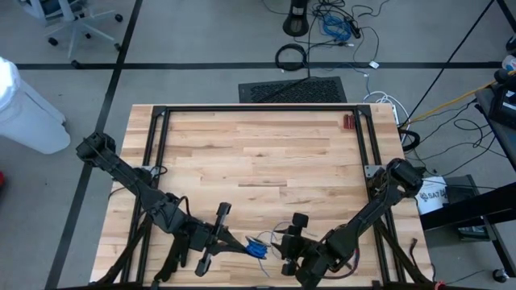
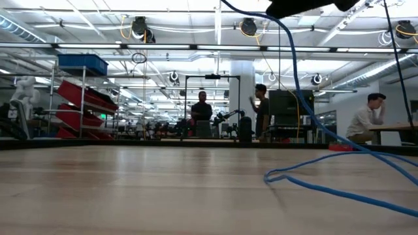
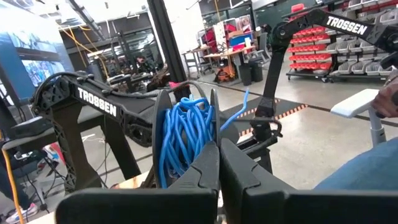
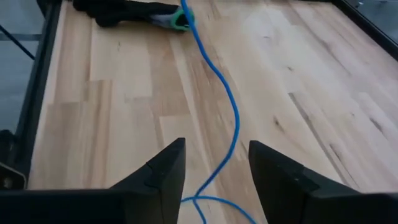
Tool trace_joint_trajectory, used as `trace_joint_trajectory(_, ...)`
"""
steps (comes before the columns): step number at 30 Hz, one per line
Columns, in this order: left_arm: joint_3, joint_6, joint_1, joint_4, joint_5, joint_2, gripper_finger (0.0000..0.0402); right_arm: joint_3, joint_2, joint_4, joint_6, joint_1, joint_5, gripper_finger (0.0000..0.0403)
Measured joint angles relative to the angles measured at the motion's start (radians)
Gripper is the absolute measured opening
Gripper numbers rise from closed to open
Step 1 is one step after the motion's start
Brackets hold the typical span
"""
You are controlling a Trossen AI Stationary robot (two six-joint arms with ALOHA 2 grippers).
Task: Coil cords
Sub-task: Coil the blue wire onto the black spool
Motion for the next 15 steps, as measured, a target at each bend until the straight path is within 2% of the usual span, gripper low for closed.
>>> trace_joint_trajectory(7, 0.0, 0.003, -0.002, 0.002, 0.0, 0.0, 0.0, 0.0, 0.033, -0.004, 0.018, -0.013, 0.009, 0.0116)
trace_joint_trajectory(15, 0.0, 0.004, -0.005, 0.002, -0.001, 0.0, 0.0, 0.0, 0.033, -0.004, 0.024, -0.013, 0.018, 0.0008)
